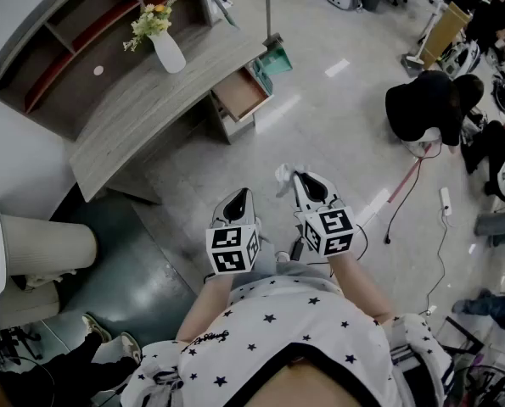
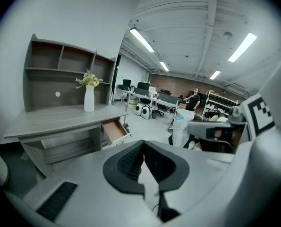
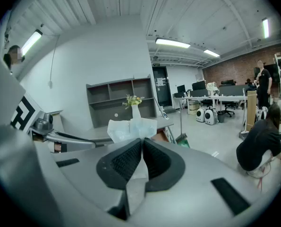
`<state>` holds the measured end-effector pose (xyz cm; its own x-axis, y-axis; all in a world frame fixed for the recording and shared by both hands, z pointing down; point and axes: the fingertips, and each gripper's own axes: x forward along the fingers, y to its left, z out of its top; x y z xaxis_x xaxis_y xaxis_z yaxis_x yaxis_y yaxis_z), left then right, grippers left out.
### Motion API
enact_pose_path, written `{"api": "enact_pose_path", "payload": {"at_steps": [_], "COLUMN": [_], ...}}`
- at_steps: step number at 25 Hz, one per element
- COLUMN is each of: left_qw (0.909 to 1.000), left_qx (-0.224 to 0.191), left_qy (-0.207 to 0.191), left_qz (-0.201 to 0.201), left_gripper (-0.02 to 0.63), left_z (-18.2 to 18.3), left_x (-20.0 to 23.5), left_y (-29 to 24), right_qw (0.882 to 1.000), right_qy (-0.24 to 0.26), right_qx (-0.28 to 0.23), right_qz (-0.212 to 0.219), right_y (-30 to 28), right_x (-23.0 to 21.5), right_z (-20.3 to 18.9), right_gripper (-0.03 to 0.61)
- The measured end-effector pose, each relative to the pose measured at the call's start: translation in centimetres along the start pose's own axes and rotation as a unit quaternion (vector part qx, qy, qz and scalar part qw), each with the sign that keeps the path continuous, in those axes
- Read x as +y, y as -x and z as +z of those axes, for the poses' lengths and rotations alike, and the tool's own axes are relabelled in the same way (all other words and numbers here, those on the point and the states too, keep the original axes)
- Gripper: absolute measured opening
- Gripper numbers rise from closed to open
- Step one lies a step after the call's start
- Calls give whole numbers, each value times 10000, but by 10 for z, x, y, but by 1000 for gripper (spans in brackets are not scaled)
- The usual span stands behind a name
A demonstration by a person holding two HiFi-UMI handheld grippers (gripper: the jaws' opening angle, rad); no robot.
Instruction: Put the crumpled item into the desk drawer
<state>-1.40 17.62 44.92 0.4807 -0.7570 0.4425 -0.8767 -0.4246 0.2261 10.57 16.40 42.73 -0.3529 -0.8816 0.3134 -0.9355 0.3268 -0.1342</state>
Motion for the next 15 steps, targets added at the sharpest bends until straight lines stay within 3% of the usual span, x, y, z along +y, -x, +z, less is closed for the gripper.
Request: {"api": "enact_pose_path", "payload": {"at_steps": [15], "left_qw": [9991], "left_qx": [-400], "left_qy": [-43], "left_qz": [138], "left_gripper": [12], "left_z": [-2], "left_x": [-8], "left_y": [49], "right_qw": [9996], "right_qy": [168], "right_qx": [-213], "right_qz": [50], "right_y": [49], "right_x": [29], "right_z": [-5], "right_gripper": [8]}}
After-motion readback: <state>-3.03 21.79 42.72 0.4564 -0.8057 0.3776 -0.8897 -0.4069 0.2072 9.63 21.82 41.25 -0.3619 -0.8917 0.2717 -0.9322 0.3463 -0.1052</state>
